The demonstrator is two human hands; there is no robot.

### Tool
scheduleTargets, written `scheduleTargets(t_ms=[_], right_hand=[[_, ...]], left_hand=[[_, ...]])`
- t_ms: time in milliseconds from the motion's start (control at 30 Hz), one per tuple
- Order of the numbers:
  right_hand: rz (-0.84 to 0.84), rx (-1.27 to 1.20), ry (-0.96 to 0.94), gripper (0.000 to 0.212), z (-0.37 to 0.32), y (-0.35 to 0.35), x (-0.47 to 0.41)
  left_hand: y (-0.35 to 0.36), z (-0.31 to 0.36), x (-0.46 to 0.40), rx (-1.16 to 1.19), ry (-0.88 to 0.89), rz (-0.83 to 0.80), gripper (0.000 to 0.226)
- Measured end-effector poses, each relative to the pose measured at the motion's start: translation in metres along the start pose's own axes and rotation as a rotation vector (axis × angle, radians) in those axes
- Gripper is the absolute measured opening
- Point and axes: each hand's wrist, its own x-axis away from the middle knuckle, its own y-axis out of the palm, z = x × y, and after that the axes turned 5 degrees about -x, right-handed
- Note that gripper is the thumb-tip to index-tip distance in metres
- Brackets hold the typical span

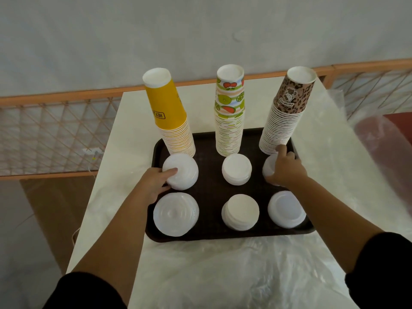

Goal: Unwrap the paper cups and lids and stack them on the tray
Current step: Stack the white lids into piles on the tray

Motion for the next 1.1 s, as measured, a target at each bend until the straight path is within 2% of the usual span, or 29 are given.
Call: scheduleTargets(t_ms=[133, 267, 333, 400, 433, 500, 567, 667, 767, 900, 1100], right_hand=[[0.026, -0.032, -0.015, 0.098, -0.001, 0.0, 0.001], [-0.04, 0.021, 0.016, 0.102, -0.005, -0.016, 0.017], [0.118, -0.08, -0.126, 0.081, -0.016, -0.023, 0.037], [0.261, -0.439, -0.33, 0.057, -0.04, -0.016, 0.069], [0.22, -0.631, -0.4, 0.053, -0.056, -0.007, 0.086], [-0.001, -0.878, -0.452, 0.059, -0.088, 0.02, 0.114], [-0.171, -0.954, -0.422, 0.069, -0.112, 0.051, 0.126], [-0.3, -0.97, -0.244, 0.077, -0.13, 0.082, 0.116], [-0.339, -0.995, -0.158, 0.073, -0.135, 0.102, 0.104], [-0.344, -1.043, -0.212, 0.063, -0.138, 0.112, 0.1], [-0.389, -1.083, -0.213, 0.06, -0.144, 0.112, 0.098]], left_hand=[[0.004, 0.001, 0.003, -0.083, 0.03, 0.016, 0.042], [-0.005, -0.003, 0.013, -0.205, 0.151, 0.004, 0.06], [-0.015, -0.013, 0.022, -0.133, 0.244, 0.01, 0.063], [-0.02, -0.028, 0.028, 0.006, 0.254, -0.047, 0.067], [-0.02, -0.037, 0.029, 0.059, 0.226, -0.089, 0.067], [-0.017, -0.052, 0.031, 0.084, 0.172, -0.137, 0.063], [-0.013, -0.059, 0.033, 0.114, 0.16, -0.145, 0.064], [-0.011, -0.061, 0.037, 0.16, 0.167, -0.154, 0.061], [-0.009, -0.058, 0.038, 0.159, 0.176, -0.19, 0.061], [-0.003, -0.054, 0.041, 0.128, 0.205, -0.22, 0.056], [-0.003, -0.058, 0.038, 0.161, 0.227, -0.187, 0.053]])
